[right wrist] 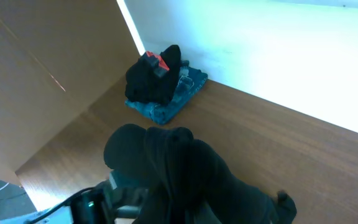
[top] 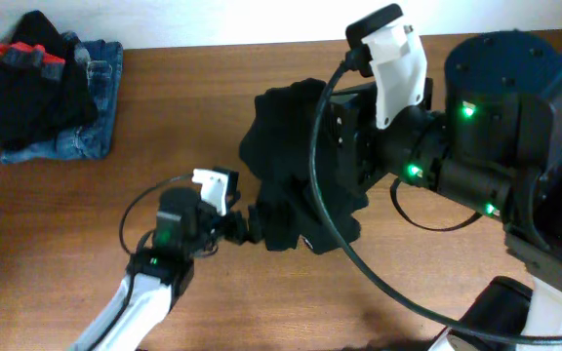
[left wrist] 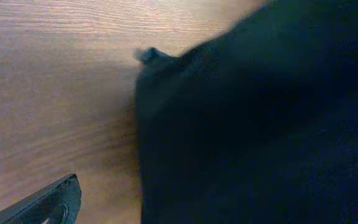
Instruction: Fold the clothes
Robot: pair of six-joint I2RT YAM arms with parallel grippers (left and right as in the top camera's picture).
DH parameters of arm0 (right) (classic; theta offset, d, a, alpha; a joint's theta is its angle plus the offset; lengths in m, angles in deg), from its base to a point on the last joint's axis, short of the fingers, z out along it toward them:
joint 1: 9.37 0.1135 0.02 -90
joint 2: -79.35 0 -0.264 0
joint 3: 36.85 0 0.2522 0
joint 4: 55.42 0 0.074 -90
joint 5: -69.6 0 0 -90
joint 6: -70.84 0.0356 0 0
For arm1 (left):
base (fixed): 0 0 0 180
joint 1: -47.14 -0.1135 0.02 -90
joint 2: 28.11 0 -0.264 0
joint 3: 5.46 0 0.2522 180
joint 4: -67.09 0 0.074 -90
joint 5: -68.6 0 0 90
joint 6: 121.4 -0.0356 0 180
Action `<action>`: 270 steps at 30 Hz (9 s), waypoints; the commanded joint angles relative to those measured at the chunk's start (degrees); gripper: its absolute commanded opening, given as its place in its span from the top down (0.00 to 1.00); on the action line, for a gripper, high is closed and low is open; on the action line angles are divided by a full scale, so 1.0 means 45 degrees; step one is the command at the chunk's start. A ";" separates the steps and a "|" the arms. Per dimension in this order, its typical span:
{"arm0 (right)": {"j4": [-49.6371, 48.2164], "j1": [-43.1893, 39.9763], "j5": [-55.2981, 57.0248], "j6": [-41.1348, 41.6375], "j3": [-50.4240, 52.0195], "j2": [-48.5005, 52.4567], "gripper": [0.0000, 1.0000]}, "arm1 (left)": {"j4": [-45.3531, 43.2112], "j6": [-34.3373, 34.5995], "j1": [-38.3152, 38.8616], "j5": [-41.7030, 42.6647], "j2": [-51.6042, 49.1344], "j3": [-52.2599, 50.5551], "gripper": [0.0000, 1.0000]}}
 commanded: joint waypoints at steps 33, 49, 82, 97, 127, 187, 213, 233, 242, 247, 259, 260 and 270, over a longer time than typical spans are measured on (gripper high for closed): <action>0.0602 -0.0039 0.2686 0.0073 -0.0262 -0.0573 0.96 | -0.0627 -0.0447 0.1700 -0.0170 -0.1205 0.0631 0.80; 0.1166 -0.0243 0.3701 0.0107 -0.0262 -0.0573 0.96 | 0.2788 -0.2657 0.1690 -0.3264 0.0821 0.2079 0.99; 0.1933 -0.4070 0.5367 0.0840 0.0894 0.0228 0.96 | 0.9078 -0.3585 0.1690 -1.3323 0.4090 0.6062 0.99; 0.1928 -0.4148 0.6717 0.1797 0.3298 0.0408 0.96 | 1.0083 -0.3585 0.1695 -1.3561 0.4347 0.6693 0.99; 0.1938 -0.4124 0.5367 0.2696 0.3444 -0.3711 0.96 | 1.6776 -0.1919 0.1705 -1.1171 0.4303 1.2808 0.99; 0.1938 -0.5610 0.5547 0.3147 0.5280 -0.2686 0.96 | 1.9705 -0.0044 0.0151 -0.9986 0.1778 1.3323 0.99; 0.1928 -0.5047 0.5974 0.4415 1.0797 -0.6839 0.96 | 2.3848 0.0908 0.0146 -0.8607 0.1219 1.5907 0.99; 0.0053 -0.5285 0.6620 0.4741 1.0928 -0.1001 0.96 | 1.9356 0.0797 -0.0806 -0.9806 -0.5940 1.4853 0.98; -0.2492 -0.6664 0.6693 0.4736 1.0938 0.1943 0.96 | 1.5484 0.0121 -0.1647 -1.0943 -0.8000 1.4853 0.94; -0.3988 -0.7247 0.6698 0.4726 1.0938 0.3269 0.96 | 1.3415 -0.0165 -0.1987 -1.0943 -0.8845 1.4853 0.94; -0.6207 -0.7883 0.7125 0.4163 1.0938 0.5027 0.17 | 0.9724 -0.2011 -0.2055 -1.0943 -1.0695 1.4853 0.21; -0.6329 -0.7912 0.7116 0.3925 1.0938 0.5081 0.00 | 0.9632 -0.2166 -0.2055 -1.0948 -1.0724 1.4853 0.02; -0.5761 -0.8208 0.7014 0.2045 1.0443 0.4571 0.01 | 1.0792 -0.2501 -0.1928 -1.0943 -1.0054 1.5246 0.01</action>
